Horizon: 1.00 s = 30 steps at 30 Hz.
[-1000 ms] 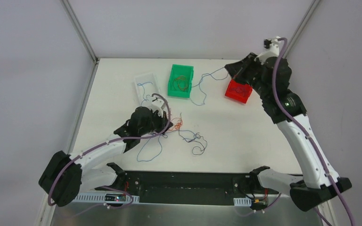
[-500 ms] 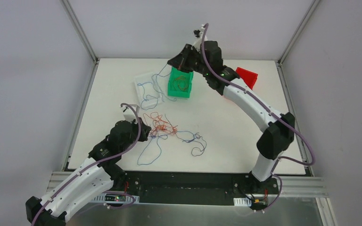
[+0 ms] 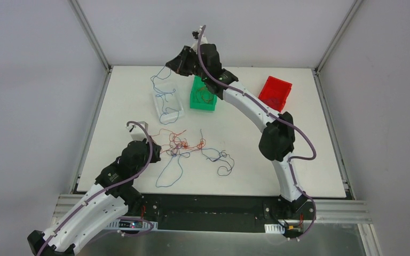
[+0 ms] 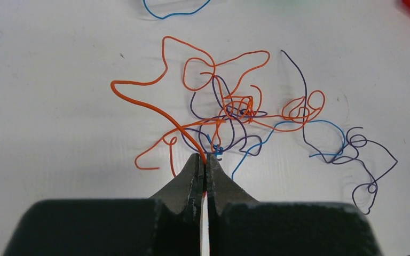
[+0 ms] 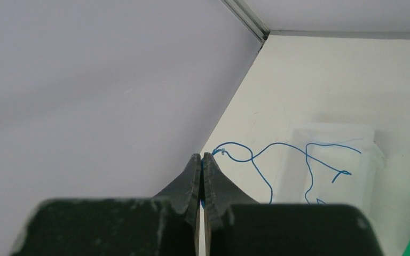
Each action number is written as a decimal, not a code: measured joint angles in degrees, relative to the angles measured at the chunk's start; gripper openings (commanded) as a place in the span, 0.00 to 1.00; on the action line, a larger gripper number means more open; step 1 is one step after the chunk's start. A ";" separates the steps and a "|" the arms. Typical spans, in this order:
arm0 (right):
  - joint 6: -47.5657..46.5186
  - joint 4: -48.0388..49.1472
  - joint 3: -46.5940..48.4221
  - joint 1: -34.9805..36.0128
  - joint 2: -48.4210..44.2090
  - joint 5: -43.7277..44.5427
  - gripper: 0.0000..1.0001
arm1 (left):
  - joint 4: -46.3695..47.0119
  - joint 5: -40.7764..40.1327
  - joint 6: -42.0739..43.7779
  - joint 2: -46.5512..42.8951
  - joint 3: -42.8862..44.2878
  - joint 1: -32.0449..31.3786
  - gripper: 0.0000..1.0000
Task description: Untangle the cables
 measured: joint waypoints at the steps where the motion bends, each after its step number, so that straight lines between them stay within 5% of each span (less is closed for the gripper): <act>1: -0.07 0.02 0.61 0.09 0.81 0.37 0.00 | -0.11 -0.07 0.02 -0.26 0.00 0.00 0.00; 15: -5.66 2.54 -2.99 0.61 6.78 7.41 0.00 | -0.83 -1.25 0.46 -1.14 0.02 0.00 0.00; 26: -18.23 1.77 -0.87 5.81 20.09 15.43 0.00 | -1.36 -0.85 1.46 2.54 0.90 0.00 0.00; 30: -19.06 0.11 -0.94 7.21 21.40 15.56 0.33 | -1.49 -0.46 1.57 2.54 0.92 0.00 0.00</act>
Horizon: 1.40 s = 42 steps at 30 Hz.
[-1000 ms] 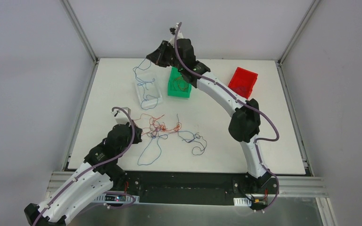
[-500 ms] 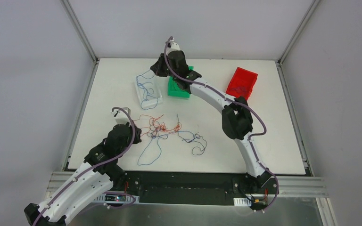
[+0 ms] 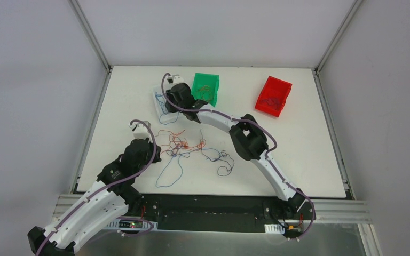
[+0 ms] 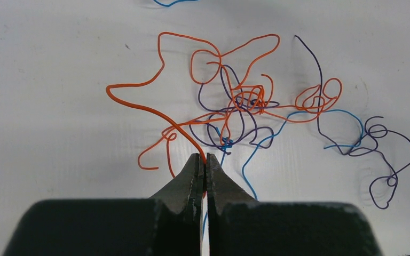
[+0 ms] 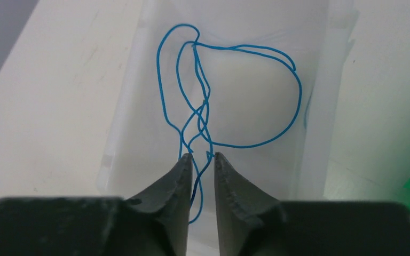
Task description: Untangle the cables
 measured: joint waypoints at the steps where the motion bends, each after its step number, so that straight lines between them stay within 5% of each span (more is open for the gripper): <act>1: -0.04 -0.02 0.00 0.09 0.00 -0.04 0.37 | -0.09 0.42 0.04 0.09 0.04 0.00 0.00; 9: -0.13 -0.66 -2.47 -0.46 -5.77 -0.33 0.55 | 0.46 5.46 2.40 5.73 3.02 0.00 0.00; 19: 0.92 1.14 -31.98 -3.04 -40.02 -5.44 0.70 | 6.54 14.58 5.86 19.34 9.99 0.00 0.00; 26: 3.58 4.24 -57.99 -11.78 -60.65 -10.49 0.74 | 6.80 19.80 10.47 29.07 26.97 0.00 0.00; 33: 4.94 10.40 -77.44 -13.38 -73.57 -16.87 0.82 | 6.10 28.70 11.93 37.22 48.09 -1.16 0.00; 42: 6.75 25.05 -89.02 -13.70 -80.26 -22.58 0.83 | 6.25 38.82 7.80 51.04 70.99 -2.91 0.00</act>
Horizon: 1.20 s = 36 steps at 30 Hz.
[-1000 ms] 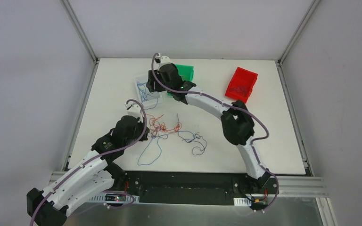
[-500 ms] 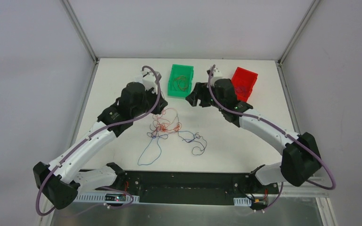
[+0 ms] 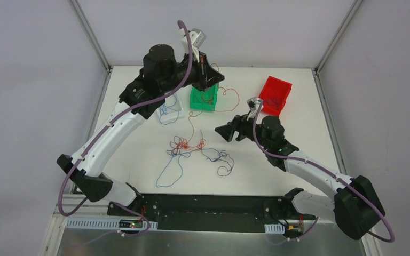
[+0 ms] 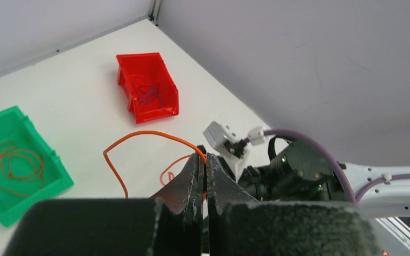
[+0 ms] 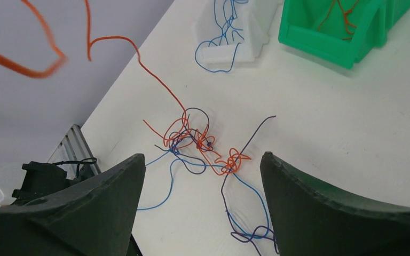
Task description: Untangle the cables
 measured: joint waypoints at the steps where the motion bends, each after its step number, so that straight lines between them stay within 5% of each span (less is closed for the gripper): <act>1: 0.00 1.18 -0.72 0.00 -0.68 0.24 0.83 | 0.02 0.24 -0.11 1.38 1.55 -0.09 0.00; 7: 0.42 8.76 -3.28 0.00 0.39 -0.28 0.80 | -2.34 0.48 0.31 9.62 12.35 -0.11 0.00; 18: 6.93 23.98 2.93 6.60 23.82 -0.74 0.76 | -2.95 0.61 0.39 11.96 21.79 -0.09 0.00; 23: 10.62 30.77 8.17 10.08 32.17 -0.74 0.43 | -3.85 -0.09 1.22 10.97 21.07 0.44 0.00; 27: 14.12 33.90 11.43 10.36 37.05 -0.83 0.00 | -4.55 -0.52 1.42 7.72 17.90 2.14 0.00; 32: 17.31 33.22 12.92 10.23 37.62 -0.98 0.00 | -4.48 -1.64 1.66 2.47 12.61 6.19 0.00; 36: 16.46 19.54 15.17 9.42 28.68 -1.11 0.00 | -4.24 -3.43 2.51 -2.82 4.96 10.47 0.00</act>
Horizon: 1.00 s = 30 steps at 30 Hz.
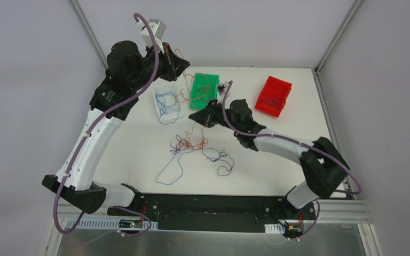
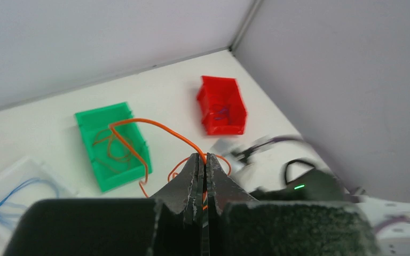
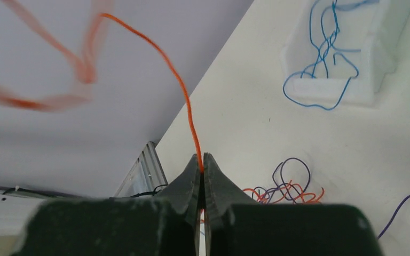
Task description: Untangle the cables
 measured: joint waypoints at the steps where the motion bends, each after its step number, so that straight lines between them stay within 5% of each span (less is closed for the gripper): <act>1: -0.98 -5.92 2.69 -0.26 -3.06 -0.02 0.00 | -0.24 -0.44 0.20 -1.40 -2.47 1.27 0.00; 8: -10.21 -33.07 29.97 -1.01 -18.38 0.17 0.00 | -0.31 -2.99 0.68 -4.83 -14.12 4.52 0.00; 14: -14.25 -41.16 35.67 -2.43 -23.76 0.74 0.00 | 1.79 -0.07 -0.09 -4.83 -19.65 4.52 0.00; 23: -13.27 -50.56 35.60 -8.90 -10.97 1.44 0.00 | 6.14 0.42 0.13 -2.54 -19.78 4.52 0.00; 30: -11.47 -51.60 38.01 -12.74 1.16 0.59 0.00 | 9.79 0.46 0.39 11.28 -15.50 4.85 0.00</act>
